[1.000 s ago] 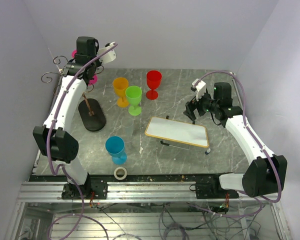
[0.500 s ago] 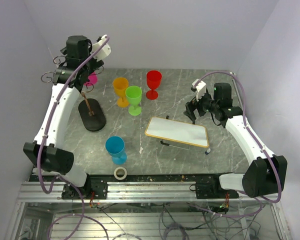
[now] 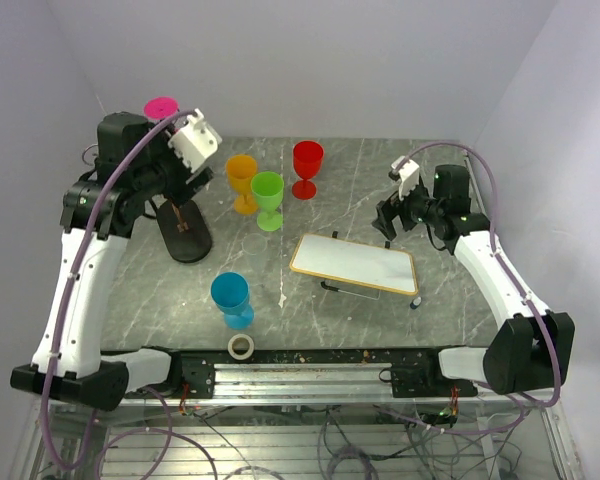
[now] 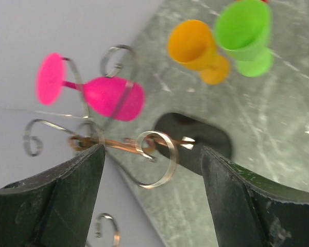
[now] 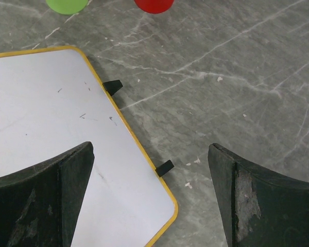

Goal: Place the wine glass upside down on the wine glass rack

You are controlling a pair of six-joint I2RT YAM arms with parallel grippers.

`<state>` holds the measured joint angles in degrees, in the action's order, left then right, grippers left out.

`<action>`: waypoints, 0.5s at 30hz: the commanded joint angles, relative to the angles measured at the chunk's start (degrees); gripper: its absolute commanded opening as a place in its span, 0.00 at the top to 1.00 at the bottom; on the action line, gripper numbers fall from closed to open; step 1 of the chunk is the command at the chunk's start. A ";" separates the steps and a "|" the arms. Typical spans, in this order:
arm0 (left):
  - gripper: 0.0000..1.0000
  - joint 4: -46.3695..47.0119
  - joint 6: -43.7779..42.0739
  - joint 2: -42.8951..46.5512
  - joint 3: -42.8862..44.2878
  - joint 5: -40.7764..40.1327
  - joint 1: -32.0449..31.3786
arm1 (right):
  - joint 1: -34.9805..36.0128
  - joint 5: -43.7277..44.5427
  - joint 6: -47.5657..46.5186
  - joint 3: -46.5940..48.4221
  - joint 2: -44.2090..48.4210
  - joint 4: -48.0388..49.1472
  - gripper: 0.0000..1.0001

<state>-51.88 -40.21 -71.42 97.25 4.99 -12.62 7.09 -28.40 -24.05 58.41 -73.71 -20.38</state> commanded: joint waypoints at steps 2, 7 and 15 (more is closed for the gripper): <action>0.17 -10.14 1.66 3.97 -6.01 14.68 -0.38 | -2.39 -2.38 0.94 -0.34 1.77 1.24 0.07; 0.24 -16.89 -1.84 5.90 -12.38 18.09 -0.45 | -5.74 -5.84 2.23 -0.32 2.44 1.40 0.07; 0.26 -15.56 -3.84 10.75 -26.57 23.00 -1.42 | -10.51 -9.79 3.49 -0.49 2.95 1.86 0.07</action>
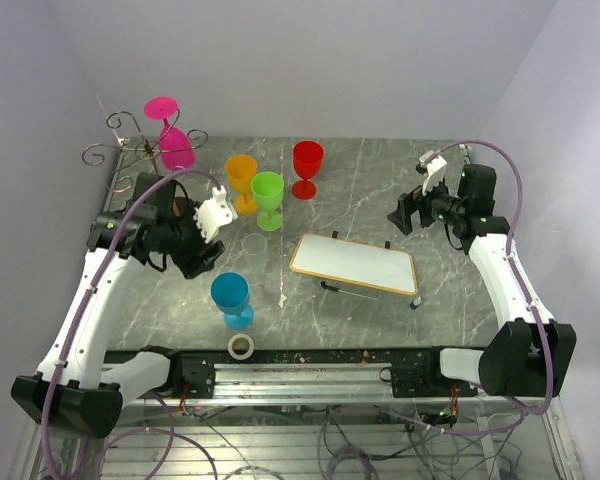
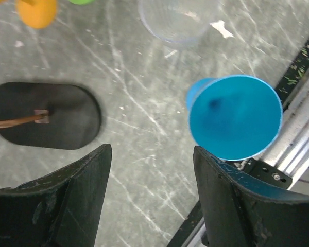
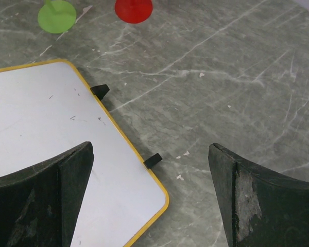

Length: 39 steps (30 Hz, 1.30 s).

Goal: Place the wine glass upside down on the wine glass rack

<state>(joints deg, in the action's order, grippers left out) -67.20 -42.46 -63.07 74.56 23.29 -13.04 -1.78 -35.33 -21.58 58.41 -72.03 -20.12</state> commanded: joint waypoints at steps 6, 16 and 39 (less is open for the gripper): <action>0.27 2.60 -2.23 1.08 -9.22 4.87 -2.47 | -3.77 -4.31 1.69 -0.75 1.22 2.02 0.07; 0.40 8.60 -0.02 -0.95 -14.65 5.97 -6.12 | -5.76 -5.38 2.09 -0.71 0.96 2.51 0.06; 0.93 -6.35 -5.05 4.13 -5.17 -5.11 -7.26 | -7.05 -1.99 -0.19 2.11 1.01 -1.10 0.06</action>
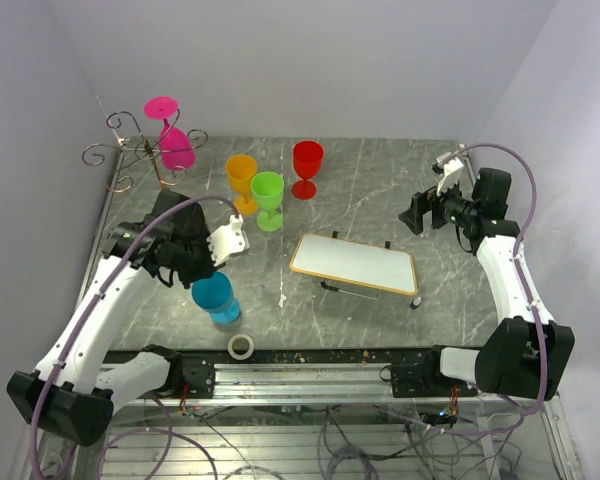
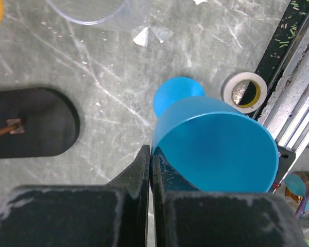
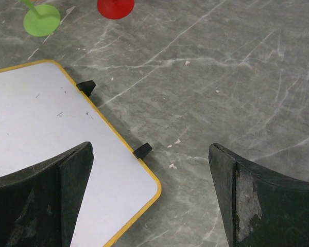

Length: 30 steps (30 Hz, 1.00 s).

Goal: Place the wine glass upside down on the wine glass rack

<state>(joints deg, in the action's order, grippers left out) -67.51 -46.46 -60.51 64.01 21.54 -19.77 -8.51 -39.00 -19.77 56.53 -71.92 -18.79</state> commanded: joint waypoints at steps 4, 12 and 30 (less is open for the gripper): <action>0.93 -10.56 0.77 2.10 10.85 -6.05 -0.53 | -0.28 0.73 -5.66 8.89 0.05 -10.42 0.06; 0.93 -16.96 4.67 2.03 27.61 -4.22 -0.53 | 0.09 -8.27 -6.11 18.97 0.20 -19.14 0.05; 0.93 -0.41 14.55 -7.74 58.34 11.97 -0.53 | 10.28 -16.97 12.01 30.35 -1.37 -7.23 0.05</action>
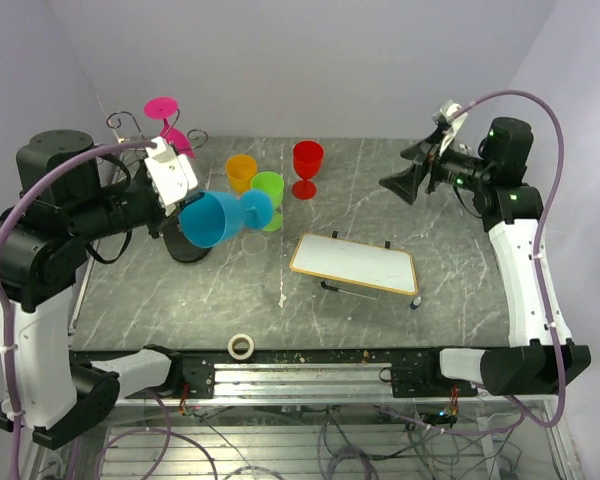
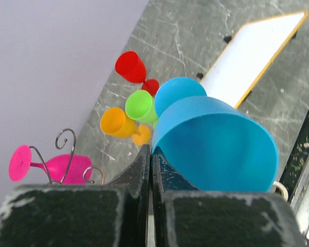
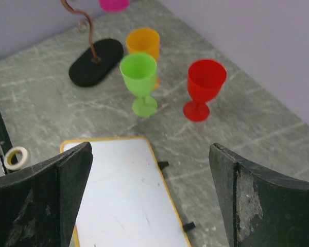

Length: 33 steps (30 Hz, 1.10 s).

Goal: Place the wine glass upside down on the wine glass rack

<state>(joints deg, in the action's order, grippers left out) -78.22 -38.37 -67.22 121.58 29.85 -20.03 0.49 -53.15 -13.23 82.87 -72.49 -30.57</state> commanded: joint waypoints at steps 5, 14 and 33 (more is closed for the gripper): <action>0.93 24.55 12.44 -1.89 -1.99 2.69 -0.27 | 4.78 -3.63 13.08 8.15 -3.76 8.36 0.08; 0.93 41.89 25.47 -5.29 -4.00 0.26 -0.27 | 13.08 -4.76 25.29 17.27 -13.35 16.90 0.13; 0.93 46.31 29.95 -4.94 -10.44 -2.26 -0.18 | 21.75 1.73 31.39 26.94 -22.45 20.19 0.48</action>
<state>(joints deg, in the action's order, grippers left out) -35.05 -9.39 -72.86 111.48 28.14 -20.03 21.63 -54.87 17.91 107.63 -94.56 -10.46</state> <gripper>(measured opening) 0.072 0.566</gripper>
